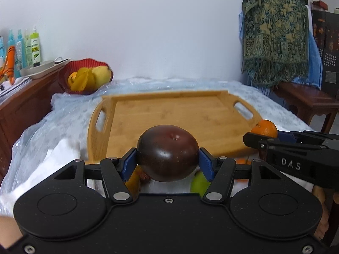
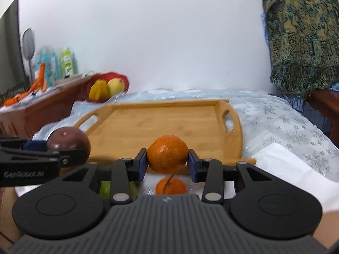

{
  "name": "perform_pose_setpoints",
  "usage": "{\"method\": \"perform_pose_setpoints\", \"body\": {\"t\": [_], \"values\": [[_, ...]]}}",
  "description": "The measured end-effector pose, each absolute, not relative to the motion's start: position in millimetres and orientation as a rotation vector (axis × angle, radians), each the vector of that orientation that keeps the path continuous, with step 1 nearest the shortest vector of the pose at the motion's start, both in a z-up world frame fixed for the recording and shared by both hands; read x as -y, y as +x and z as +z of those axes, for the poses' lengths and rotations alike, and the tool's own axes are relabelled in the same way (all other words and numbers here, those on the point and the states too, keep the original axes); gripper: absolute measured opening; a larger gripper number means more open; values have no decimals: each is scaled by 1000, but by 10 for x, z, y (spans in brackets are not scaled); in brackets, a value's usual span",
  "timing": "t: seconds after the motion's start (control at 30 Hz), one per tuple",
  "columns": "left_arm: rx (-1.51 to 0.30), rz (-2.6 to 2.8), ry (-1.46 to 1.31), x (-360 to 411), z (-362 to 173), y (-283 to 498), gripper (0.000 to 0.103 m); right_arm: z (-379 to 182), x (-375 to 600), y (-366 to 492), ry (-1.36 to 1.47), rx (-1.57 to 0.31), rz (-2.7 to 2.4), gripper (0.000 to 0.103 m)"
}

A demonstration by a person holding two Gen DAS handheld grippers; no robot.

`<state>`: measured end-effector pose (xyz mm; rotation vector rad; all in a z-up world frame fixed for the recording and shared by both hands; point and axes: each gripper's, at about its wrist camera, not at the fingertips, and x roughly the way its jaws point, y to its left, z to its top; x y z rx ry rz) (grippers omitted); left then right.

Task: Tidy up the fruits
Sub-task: 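Carry the purple fruit and mandarin over the bamboo tray with both grippers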

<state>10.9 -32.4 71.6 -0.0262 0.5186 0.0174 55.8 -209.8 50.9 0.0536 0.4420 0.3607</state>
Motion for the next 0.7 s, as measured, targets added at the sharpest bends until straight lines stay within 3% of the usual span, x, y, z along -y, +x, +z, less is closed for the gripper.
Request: {"method": "perform_pose_setpoints", "body": {"t": [0.33,0.7], "values": [[-474,13,-42,182,977,844,59,700,2059,1173,47,-407,323,44],[-552,-19,-91,57,857,2036,59,815,2009,2132,64,-444,305,44]]}}
